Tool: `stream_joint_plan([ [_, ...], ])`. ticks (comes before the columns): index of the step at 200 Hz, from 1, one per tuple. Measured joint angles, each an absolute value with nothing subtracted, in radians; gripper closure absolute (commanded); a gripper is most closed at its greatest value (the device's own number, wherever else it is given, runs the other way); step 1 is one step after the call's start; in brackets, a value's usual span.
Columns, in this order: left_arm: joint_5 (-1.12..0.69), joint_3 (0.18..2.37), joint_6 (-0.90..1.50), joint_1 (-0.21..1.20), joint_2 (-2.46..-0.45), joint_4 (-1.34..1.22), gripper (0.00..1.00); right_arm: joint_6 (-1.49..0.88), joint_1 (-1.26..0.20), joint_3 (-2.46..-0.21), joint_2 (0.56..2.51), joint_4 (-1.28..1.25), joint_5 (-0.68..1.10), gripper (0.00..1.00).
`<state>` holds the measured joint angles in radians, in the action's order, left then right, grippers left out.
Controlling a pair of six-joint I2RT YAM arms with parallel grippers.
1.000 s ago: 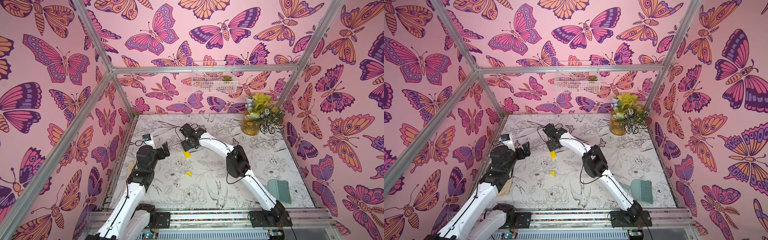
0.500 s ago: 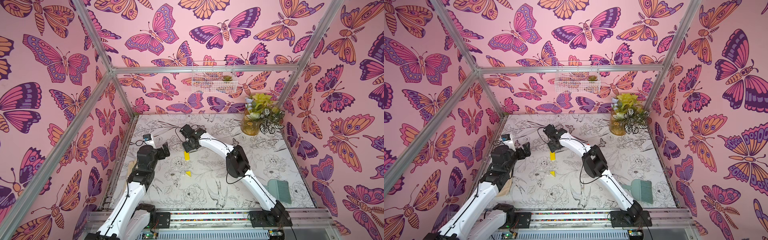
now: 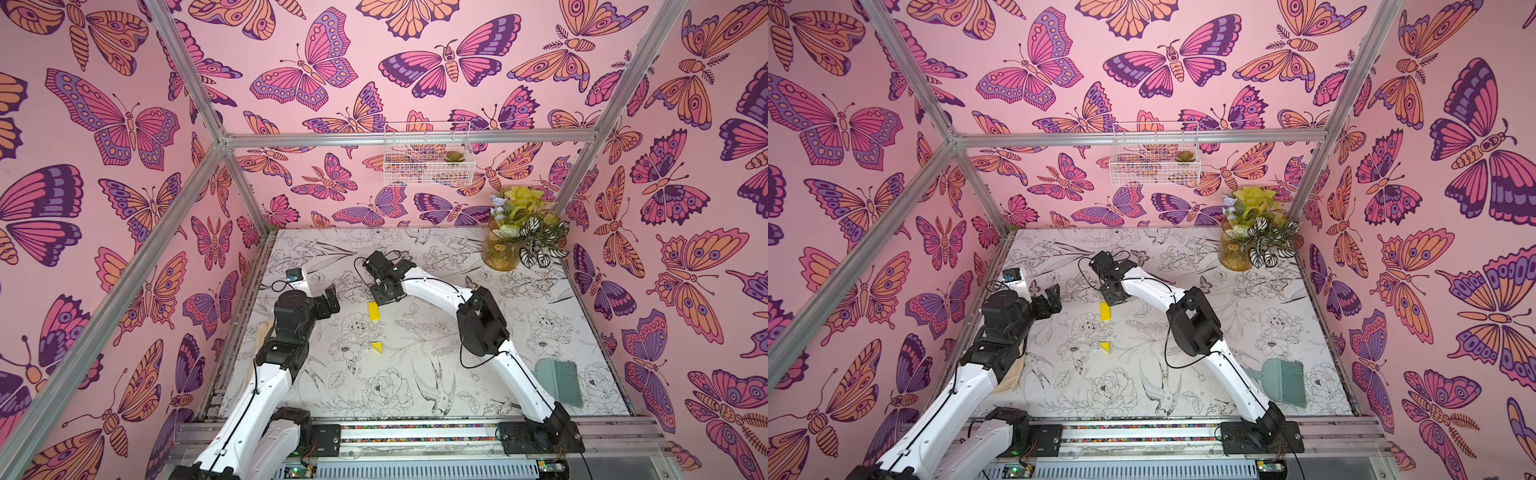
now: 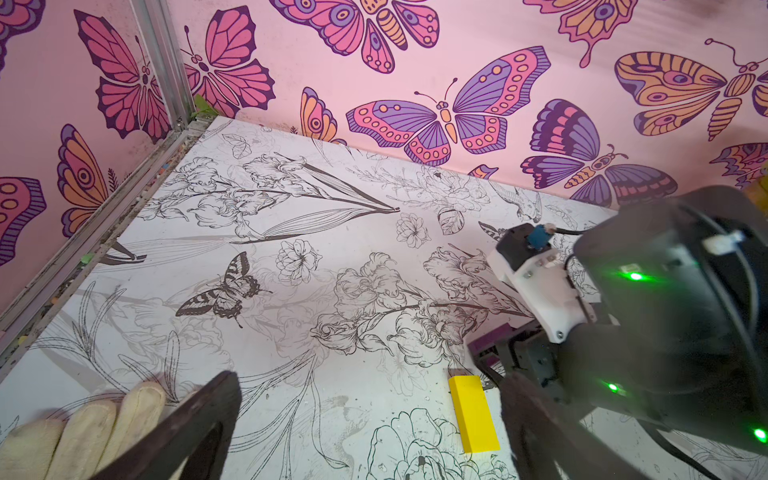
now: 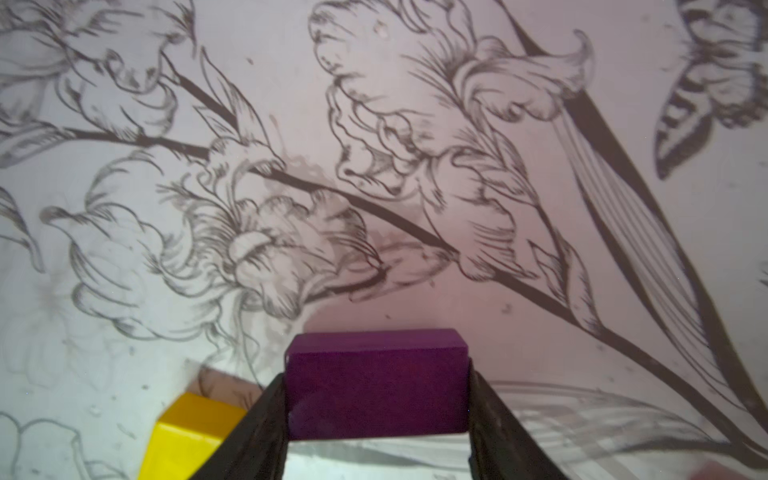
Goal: Assemble a piece of candy with building blocks
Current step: Pick up the building block from the center of the board, then assemble the building block at the center of the board.
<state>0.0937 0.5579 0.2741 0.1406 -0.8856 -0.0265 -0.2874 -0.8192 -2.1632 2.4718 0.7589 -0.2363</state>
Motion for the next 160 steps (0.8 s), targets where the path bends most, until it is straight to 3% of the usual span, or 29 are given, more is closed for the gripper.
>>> stream_joint_plan([
  [43, 0.093, 0.558, 0.274, 0.141, -0.909, -0.027, 0.00, -0.327, -0.773, -1.810, 2.131, 0.651, -0.273, 0.54],
  [80, 0.073, 0.559, 0.280, 0.141, -0.933, -0.028, 0.00, -0.368, -0.599, -1.572, 1.882, 0.576, -0.268, 0.54],
  [114, 0.062, 0.562, 0.294, 0.141, -0.940, -0.029, 0.00, -0.371, -0.467, -1.445, 1.851, 0.554, -0.239, 0.53],
  [160, 0.047, 0.570, 0.304, 0.141, -0.939, -0.029, 0.00, -0.370, -0.420, -1.353, 1.880, 0.526, -0.188, 0.52],
])
